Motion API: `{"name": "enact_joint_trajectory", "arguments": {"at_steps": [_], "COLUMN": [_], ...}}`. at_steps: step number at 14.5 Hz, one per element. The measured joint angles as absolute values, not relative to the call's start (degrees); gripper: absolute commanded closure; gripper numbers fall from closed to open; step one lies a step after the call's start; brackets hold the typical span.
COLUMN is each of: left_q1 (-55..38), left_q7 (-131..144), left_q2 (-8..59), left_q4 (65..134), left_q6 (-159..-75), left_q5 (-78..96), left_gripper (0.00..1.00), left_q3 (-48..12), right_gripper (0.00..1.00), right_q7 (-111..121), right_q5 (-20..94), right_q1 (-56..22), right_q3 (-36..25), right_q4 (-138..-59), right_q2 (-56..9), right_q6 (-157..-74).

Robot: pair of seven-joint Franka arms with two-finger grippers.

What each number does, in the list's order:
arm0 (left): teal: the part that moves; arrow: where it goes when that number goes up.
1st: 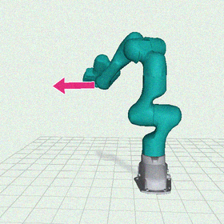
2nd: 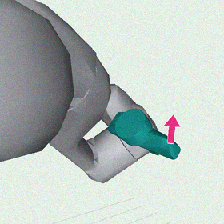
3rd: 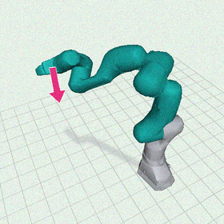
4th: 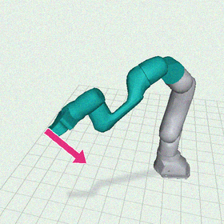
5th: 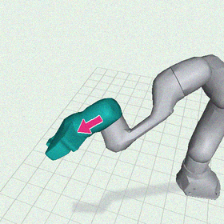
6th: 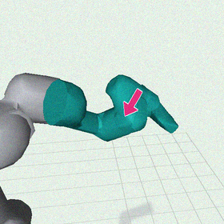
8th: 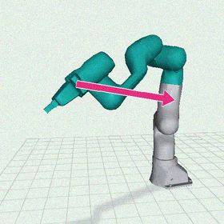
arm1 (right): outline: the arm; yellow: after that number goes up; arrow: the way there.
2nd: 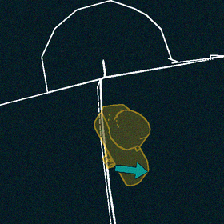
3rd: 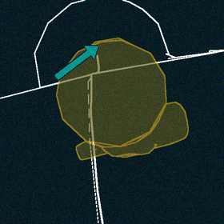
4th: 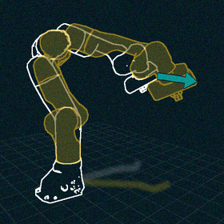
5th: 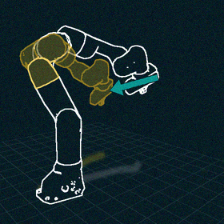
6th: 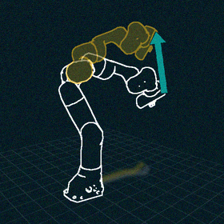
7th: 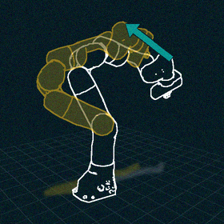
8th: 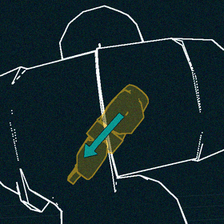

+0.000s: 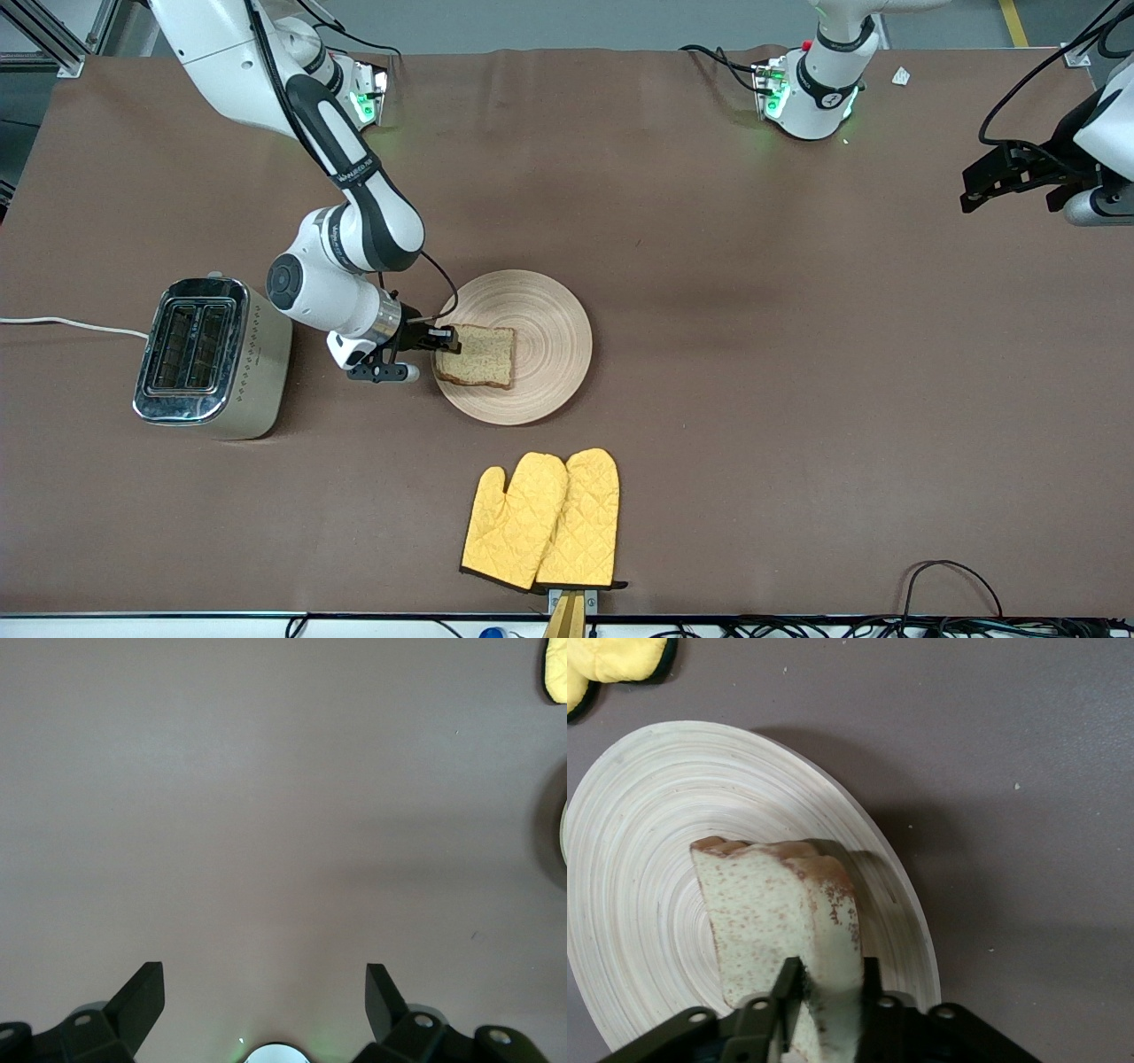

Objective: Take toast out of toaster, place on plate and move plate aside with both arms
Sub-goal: 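Carry the bread over the wooden plate and lower it down, then open the right gripper and withdraw while the left gripper reaches the plate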

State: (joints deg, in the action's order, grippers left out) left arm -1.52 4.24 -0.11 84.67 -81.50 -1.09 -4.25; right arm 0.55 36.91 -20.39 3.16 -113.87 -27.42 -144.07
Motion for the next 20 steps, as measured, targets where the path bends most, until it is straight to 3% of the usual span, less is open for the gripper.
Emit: {"name": "enact_joint_trajectory", "arguments": {"at_steps": [11, 16, 20], "left_q1": [-1.64, -1.63, -2.05], "left_q7": [4.23, 4.23, 3.29], "left_q2": [-0.09, 1.05, 7.64], "left_q4": [84.67, 84.80, 85.11], "left_q6": [-81.50, -81.47, -83.08], "left_q5": [-1.09, 4.71, 11.95], "left_gripper": [0.00, 0.00, 0.00], "left_q3": [-4.30, -4.30, -4.46], "right_gripper": [0.00, 0.00, 0.00], "right_q7": [1.29, 2.53, 2.62], "right_q5": [36.22, 29.12, 26.66], "right_q1": [-20.37, -20.17, -20.05], "right_q3": [1.77, -3.66, -8.22], "right_q4": [-113.83, -113.22, -112.76], "right_q2": [-27.21, -24.97, -19.01], "right_q6": [-144.09, -142.18, -136.67]}}
